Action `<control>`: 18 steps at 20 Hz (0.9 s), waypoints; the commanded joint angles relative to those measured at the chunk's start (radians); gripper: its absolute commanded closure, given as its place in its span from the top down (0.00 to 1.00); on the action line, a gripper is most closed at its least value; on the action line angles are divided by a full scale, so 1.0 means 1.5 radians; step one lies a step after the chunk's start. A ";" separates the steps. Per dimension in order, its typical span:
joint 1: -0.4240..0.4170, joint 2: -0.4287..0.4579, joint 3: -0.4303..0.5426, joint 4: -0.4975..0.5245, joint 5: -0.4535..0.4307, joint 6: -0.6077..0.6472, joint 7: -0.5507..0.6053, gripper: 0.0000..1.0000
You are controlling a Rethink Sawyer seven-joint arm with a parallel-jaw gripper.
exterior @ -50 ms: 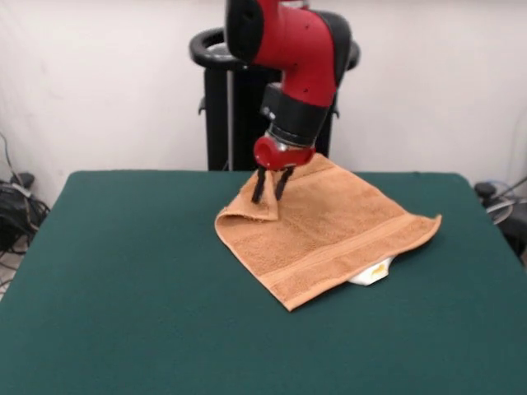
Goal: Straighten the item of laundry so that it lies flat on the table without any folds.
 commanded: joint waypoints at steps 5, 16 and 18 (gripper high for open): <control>-0.005 0.088 0.002 -0.107 0.042 0.070 0.100 1.00; -0.019 0.120 0.000 -0.131 0.045 0.042 0.109 1.00; -0.010 0.120 -0.014 -0.129 0.051 0.034 0.114 1.00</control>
